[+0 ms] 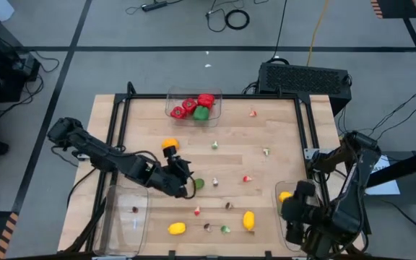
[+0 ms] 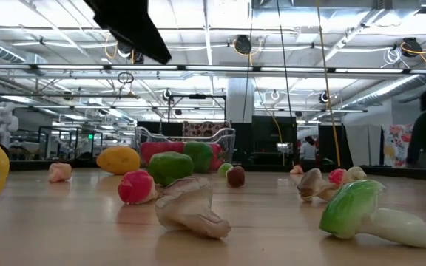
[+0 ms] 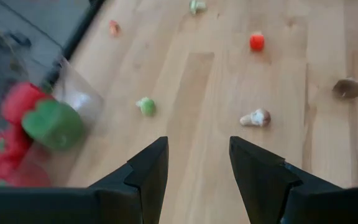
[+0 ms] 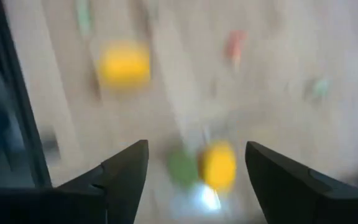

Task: Sort produce into baskets
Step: Put the green lime into the bottom right transparent bin

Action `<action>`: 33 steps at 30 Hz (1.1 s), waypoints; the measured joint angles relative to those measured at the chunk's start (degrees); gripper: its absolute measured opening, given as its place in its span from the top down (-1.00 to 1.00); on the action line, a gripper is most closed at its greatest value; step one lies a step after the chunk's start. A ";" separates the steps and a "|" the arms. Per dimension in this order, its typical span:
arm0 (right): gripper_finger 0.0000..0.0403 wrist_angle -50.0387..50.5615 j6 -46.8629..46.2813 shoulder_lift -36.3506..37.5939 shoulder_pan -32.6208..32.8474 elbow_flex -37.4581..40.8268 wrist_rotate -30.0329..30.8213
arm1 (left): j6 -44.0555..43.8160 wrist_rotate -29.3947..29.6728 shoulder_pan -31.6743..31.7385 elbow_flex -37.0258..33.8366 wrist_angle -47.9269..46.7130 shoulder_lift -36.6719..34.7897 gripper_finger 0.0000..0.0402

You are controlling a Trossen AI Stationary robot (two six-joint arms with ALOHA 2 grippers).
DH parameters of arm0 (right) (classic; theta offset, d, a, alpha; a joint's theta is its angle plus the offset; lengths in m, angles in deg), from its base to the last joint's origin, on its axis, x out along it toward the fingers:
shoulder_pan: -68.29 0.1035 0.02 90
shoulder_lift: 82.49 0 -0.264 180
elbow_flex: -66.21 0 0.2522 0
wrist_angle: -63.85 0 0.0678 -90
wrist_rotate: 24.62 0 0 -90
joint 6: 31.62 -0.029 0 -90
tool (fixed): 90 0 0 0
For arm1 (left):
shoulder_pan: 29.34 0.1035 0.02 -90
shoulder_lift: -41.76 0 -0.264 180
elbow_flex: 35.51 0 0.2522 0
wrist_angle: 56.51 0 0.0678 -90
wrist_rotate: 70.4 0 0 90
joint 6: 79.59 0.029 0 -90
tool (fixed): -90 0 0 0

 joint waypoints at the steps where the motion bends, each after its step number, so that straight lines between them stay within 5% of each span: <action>1: -0.27 -0.26 -0.46 0.09 -0.05 -1.10 4.22 | -1.15 -1.29 0.51 0.00 0.56 0.84 0.11; 4: -0.24 -1.23 1.37 -0.04 -0.14 -2.10 15.34 | -3.77 -5.02 0.92 0.02 1.04 3.87 0.11; 7: -0.23 -2.97 8.15 -0.65 -1.44 -2.12 20.35 | -5.82 -7.58 0.31 0.02 2.64 7.67 0.10; 20: -0.22 -22.36 39.46 -3.17 -12.67 -2.10 20.96 | -8.23 -11.13 -0.53 -0.02 7.48 15.12 -0.60; 33: -0.22 -29.28 50.05 -5.50 -18.86 -2.10 20.93 | -7.40 -12.30 1.56 -0.02 8.08 22.49 -0.69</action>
